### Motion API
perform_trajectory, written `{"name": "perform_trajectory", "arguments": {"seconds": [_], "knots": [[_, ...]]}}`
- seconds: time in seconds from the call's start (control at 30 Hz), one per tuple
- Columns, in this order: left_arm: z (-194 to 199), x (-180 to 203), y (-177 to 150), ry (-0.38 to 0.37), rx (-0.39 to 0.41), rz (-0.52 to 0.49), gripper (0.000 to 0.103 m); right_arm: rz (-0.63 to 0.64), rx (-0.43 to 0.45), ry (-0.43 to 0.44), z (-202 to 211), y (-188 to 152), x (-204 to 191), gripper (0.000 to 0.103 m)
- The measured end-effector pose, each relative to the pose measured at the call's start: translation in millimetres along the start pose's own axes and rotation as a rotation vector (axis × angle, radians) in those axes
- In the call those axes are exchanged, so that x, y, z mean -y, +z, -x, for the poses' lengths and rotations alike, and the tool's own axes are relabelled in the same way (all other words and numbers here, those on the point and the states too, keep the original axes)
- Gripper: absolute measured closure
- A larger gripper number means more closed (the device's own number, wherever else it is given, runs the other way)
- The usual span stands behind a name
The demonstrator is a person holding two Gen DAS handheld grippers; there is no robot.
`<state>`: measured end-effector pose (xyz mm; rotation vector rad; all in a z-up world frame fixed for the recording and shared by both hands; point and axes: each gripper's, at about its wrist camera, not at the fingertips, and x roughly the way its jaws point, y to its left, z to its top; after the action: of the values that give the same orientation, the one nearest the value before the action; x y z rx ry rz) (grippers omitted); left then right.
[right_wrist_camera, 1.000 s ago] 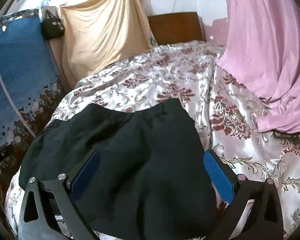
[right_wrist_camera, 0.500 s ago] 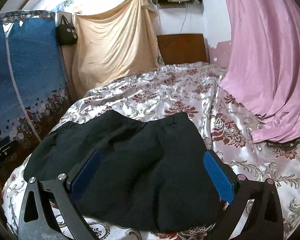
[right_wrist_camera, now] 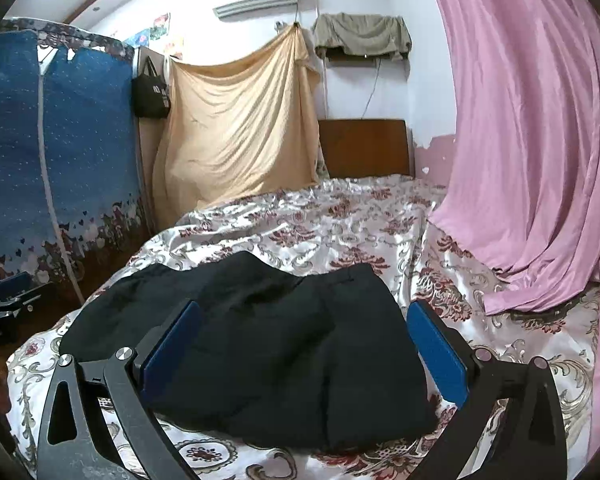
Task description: Fold large clothes
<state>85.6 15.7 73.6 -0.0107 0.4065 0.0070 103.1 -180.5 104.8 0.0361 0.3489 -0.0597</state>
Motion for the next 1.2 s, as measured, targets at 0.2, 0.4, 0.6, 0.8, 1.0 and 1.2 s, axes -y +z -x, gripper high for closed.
{"name": "perform_trajectory", "arguments": {"seconds": [0.2,0.4,0.6,0.8,1.0,1.2], "knots": [[16,1,-10,0.013,0.033,-0.006,0.000,0.009,0.038,0.006,22,-8,-15,0.002],[28,0,-22,0.018,0.055,-0.005,0.000,0.031,0.073,0.016,40,-20,-30,0.002],[38,-4,-35,0.023,0.063,0.005,0.000,0.051,0.077,0.034,50,-34,-40,0.002],[43,-8,-54,0.035,0.042,0.002,0.000,0.054,0.048,0.038,51,-54,-43,0.002],[49,-7,-70,0.042,0.039,-0.018,0.000,0.049,0.057,0.050,55,-67,-46,0.002],[56,-10,-81,0.031,0.050,-0.011,0.000,0.062,0.078,0.056,62,-80,-54,0.002]]}}
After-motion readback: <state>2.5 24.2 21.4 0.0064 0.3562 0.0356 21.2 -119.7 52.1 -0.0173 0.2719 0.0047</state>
